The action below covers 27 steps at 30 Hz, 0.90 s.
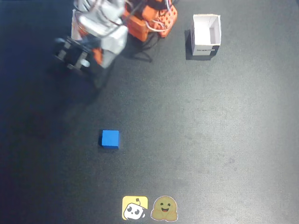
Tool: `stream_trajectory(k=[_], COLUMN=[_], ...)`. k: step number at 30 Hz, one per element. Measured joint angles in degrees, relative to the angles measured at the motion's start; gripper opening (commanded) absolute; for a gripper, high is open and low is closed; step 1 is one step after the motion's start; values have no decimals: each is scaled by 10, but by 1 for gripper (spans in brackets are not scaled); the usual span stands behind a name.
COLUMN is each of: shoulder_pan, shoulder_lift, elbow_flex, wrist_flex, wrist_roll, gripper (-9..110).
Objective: Put the red cube in the right box and the blue cube in the left box.
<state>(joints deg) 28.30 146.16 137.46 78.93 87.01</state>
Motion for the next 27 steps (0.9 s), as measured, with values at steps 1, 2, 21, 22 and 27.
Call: stream_trajectory(k=[1,2,21,22,27], shoulder_pan=[-23,-48,-235,-234,-243], shoulder_lift=[0,0,-15,-20,-54], elbow_flex=[0,0,-24,-24,-24], wrist_flex=[1,1,-12,-17,-37], wrist_roll=[5,4,39,39,33], gripper=[1,1,0,0,0])
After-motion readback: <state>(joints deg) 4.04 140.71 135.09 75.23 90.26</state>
